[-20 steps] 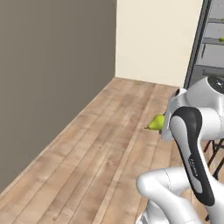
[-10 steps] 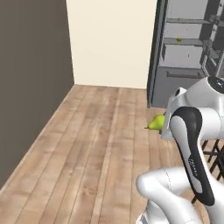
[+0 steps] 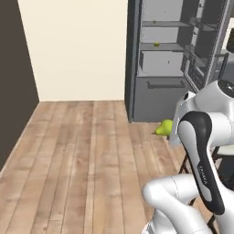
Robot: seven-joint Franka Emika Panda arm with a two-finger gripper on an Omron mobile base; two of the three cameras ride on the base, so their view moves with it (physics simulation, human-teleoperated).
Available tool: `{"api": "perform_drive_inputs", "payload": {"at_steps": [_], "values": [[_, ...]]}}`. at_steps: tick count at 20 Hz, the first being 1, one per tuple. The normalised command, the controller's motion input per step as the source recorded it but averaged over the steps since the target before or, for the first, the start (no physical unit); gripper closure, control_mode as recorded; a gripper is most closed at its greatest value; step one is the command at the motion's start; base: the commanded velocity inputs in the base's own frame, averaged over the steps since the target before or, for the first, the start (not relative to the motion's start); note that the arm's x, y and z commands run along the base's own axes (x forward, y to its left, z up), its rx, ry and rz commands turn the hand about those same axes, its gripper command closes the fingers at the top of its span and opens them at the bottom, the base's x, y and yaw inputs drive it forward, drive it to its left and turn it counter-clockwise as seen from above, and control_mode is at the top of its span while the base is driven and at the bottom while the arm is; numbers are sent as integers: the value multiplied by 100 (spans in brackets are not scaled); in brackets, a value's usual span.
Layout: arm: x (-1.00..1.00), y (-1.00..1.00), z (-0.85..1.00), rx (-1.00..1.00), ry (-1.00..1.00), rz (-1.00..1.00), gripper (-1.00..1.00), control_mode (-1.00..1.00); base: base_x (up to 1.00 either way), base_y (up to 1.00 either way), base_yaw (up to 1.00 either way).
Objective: Place the pear in the correct fridge rack based on whether it is a fruit or vegetable. Finally, close the fridge door.
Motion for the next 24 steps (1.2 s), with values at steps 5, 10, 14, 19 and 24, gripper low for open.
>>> {"api": "perform_drive_inputs", "payload": {"at_steps": [5,10,14,19,24], "values": [[0,0,0,0,0,0,100,100,100,-12,-30],[0,0,0,0,0,0,100,100,99,0,-22],[0,0,0,0,0,0,100,100,100,0,-13],[0,0,0,0,0,0,100,100,100,-2,-9],[0,0,0,0,0,0,100,100,100,-11,-8]]}}
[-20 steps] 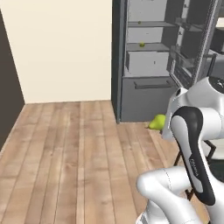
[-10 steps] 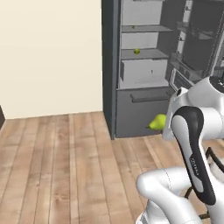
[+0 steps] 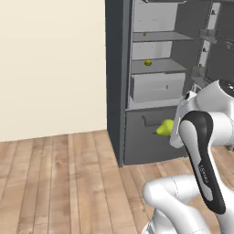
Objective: Place the pear in the correct fridge rack based on whether it is a fruit or vegetable. Finally, close the fridge door.
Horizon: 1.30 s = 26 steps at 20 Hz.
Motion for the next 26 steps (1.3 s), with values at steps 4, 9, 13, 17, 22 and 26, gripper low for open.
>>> {"api": "perform_drive_inputs", "payload": {"at_steps": [4,9,13,17,22,26], "values": [[0,0,0,0,0,0,100,100,94,-30,-5],[0,0,0,0,0,0,100,100,85,-44,-4],[0,0,0,0,0,0,100,100,74,-55,-3],[0,0,0,0,0,0,100,100,68,-57,-3],[0,0,0,0,0,0,100,100,64,-50,-3],[0,0,0,0,0,0,100,100,69,-30,-2]]}}
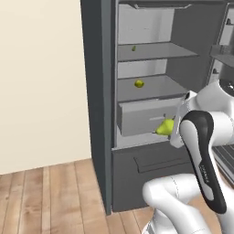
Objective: Place the pear in the correct fridge rack based on whether it is a fruit or vegetable. Finally, close the fridge door.
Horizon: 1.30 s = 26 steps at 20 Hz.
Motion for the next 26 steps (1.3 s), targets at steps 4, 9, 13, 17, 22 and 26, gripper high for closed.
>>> {"api": "perform_drive_inputs", "payload": {"at_steps": [4,9,13,17,22,26], "values": [[0,0,0,0,0,0,100,100,75,-33,-1],[0,0,0,0,0,0,100,100,69,-47,-8],[0,0,0,0,0,0,100,100,67,-39,-9],[0,0,0,0,0,0,100,100,67,-12,-9],[0,0,0,0,0,0,100,100,66,0,-7],[32,-1,-19,0,-8,-6,100,-100,13,0,-2]]}}
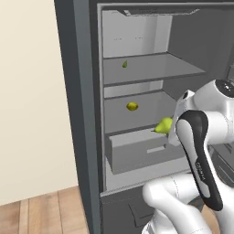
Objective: Place the pear in the correct fridge rack based on whether it is a fruit or vegetable. Finally, close the fridge door.
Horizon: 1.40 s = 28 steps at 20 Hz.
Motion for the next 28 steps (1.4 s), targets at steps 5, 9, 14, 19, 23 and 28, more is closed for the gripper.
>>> {"api": "perform_drive_inputs", "payload": {"at_steps": [5,9,14,19,23,28], "values": [[44,-10,-39,1,-7,-10,100,-100,0,0,0],[48,-8,-48,7,0,-18,100,-100,0,0,0],[45,-10,-38,13,-6,-18,100,-100,0,0,0],[52,-13,-27,14,-10,-13,100,-100,0,0,0],[74,0,-16,16,-8,-9,100,-100,0,0,0],[85,-3,-3,13,-4,-8,100,-100,0,0,0]]}}
